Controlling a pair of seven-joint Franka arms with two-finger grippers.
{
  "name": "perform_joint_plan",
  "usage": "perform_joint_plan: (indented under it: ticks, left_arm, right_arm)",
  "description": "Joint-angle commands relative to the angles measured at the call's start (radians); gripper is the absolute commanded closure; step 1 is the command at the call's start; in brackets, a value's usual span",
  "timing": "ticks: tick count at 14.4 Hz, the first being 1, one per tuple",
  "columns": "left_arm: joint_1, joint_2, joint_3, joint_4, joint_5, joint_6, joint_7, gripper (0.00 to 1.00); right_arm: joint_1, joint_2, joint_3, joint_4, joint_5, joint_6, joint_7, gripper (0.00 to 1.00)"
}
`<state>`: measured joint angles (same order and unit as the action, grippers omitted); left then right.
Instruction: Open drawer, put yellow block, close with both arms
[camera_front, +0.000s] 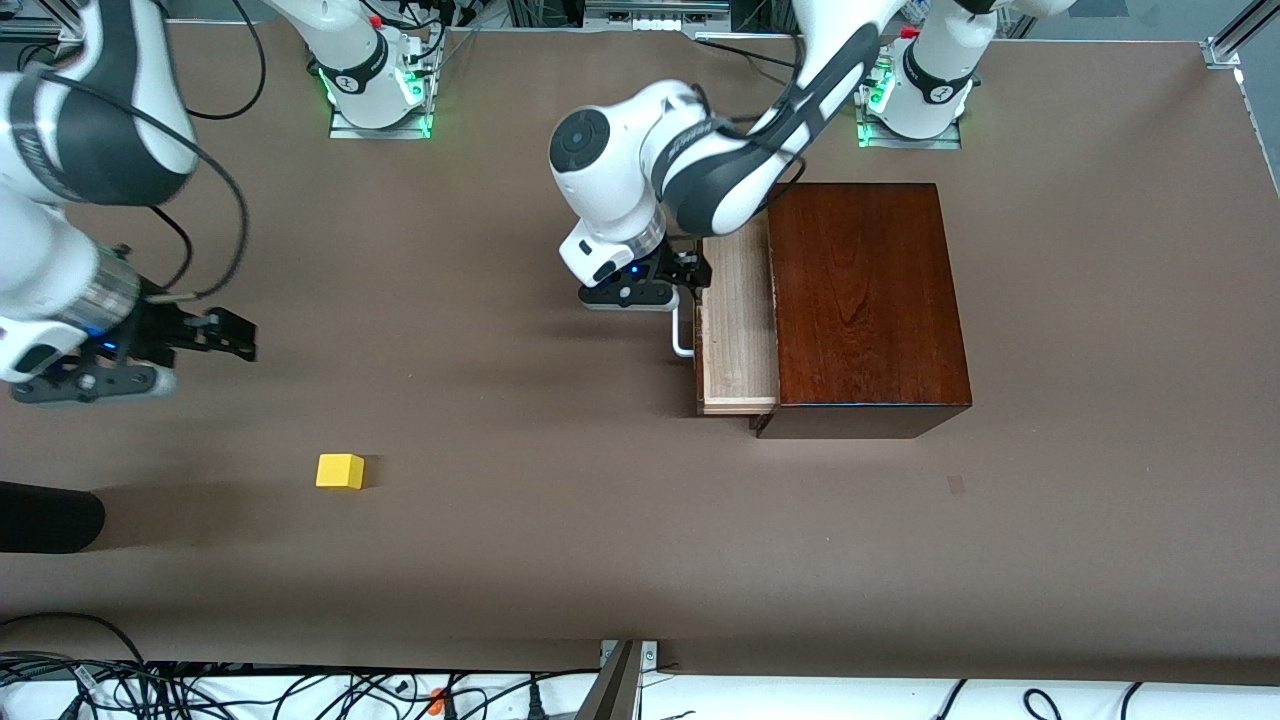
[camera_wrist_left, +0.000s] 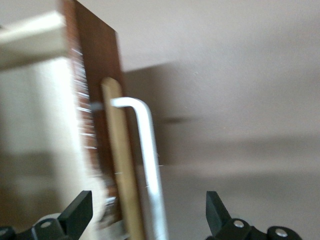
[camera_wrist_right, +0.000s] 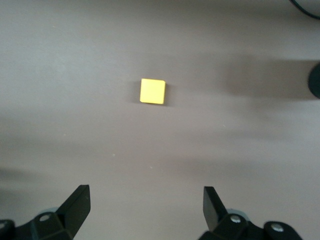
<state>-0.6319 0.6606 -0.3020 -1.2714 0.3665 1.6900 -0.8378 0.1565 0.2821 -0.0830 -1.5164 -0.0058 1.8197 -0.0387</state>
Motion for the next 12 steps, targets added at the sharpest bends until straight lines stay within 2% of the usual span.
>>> perform_joint_plan:
  ticks: [1,2,4,7,10,12]
  left_arm:
    - [0.058,-0.073,0.004,0.069,-0.05,-0.108,0.158,0.0]
    - [0.096,-0.108,0.006,0.069,-0.09,-0.116,0.205,0.0]
    - [0.202,-0.166,0.006,0.066,-0.177,-0.145,0.299,0.0]
    - [0.328,-0.231,0.006,0.055,-0.222,-0.191,0.441,0.0]
    - [0.431,-0.274,0.006,0.053,-0.228,-0.225,0.621,0.0]
    - [0.492,-0.305,0.006,0.052,-0.235,-0.268,0.704,0.0]
  right_arm:
    - [0.002,0.141,-0.004,0.235,-0.003,-0.094,0.008,0.0]
    - [0.002,0.207,-0.004,0.325,-0.002,-0.13,0.01,0.0]
    - [0.0,0.294,-0.004,0.389,-0.002,-0.114,0.014,0.0]
    - [-0.011,0.403,-0.004,0.386,0.004,0.019,0.019,0.0]
    - [-0.024,0.48,-0.006,0.377,0.079,0.104,0.026,0.0]
    - [-0.023,0.528,-0.006,0.343,0.087,0.176,0.028,0.0]
